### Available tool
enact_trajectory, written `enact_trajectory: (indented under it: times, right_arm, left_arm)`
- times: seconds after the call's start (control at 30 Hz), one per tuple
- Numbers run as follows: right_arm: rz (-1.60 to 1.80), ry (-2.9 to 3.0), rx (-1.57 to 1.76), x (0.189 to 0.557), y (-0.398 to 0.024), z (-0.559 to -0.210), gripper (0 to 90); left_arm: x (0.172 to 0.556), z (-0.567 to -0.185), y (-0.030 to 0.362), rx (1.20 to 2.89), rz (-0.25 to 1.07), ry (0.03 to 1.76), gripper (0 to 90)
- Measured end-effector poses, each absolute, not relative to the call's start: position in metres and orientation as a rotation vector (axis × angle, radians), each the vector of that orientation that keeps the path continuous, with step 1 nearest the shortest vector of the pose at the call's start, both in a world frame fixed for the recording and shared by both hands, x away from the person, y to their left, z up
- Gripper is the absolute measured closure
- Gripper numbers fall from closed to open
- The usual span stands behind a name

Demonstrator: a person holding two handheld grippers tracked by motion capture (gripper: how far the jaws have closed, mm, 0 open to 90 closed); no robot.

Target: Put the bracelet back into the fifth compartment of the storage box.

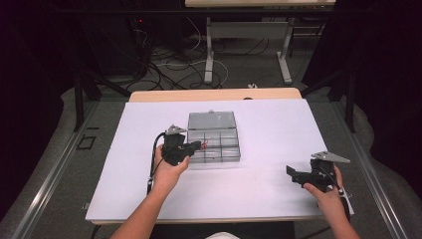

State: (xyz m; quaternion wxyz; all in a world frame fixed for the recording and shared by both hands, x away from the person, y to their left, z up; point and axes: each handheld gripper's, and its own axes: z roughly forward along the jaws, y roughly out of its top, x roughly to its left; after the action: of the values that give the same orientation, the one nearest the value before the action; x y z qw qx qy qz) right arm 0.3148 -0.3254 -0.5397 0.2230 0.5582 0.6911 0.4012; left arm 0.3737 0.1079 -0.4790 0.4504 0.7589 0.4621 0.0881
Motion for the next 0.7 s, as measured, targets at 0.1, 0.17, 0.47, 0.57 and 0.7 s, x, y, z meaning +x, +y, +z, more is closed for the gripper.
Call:
enact_trajectory:
  times: [0.1, 0.17, 0.47, 0.57, 0.7]
  right_arm:
    - [1.106, 1.912, 1.530, 0.315, -0.326, -0.540, 0.0]
    - [1.108, 1.911, 1.535, 0.315, -0.326, -0.540, 0.0]
    - [1.109, 1.910, 1.541, 0.315, -0.326, -0.540, 0.0]
    - [1.108, 1.911, 1.539, 0.315, -0.326, -0.540, 0.0]
    - [1.103, 1.920, 1.527, 0.315, -0.327, -0.540, 0.0]
  left_arm:
    - [0.376, -0.481, 0.106, 1.865, 0.208, 1.154, 90.0]
    - [0.378, -0.482, 0.105, 1.864, 0.207, 1.160, 90.0]
    - [0.385, -0.490, 0.099, 1.862, 0.194, 1.178, 90.0]
    - [0.386, -0.493, 0.097, 1.861, 0.186, 1.184, 90.0]
    - [0.389, -0.496, 0.094, 1.858, 0.179, 1.189, 90.0]
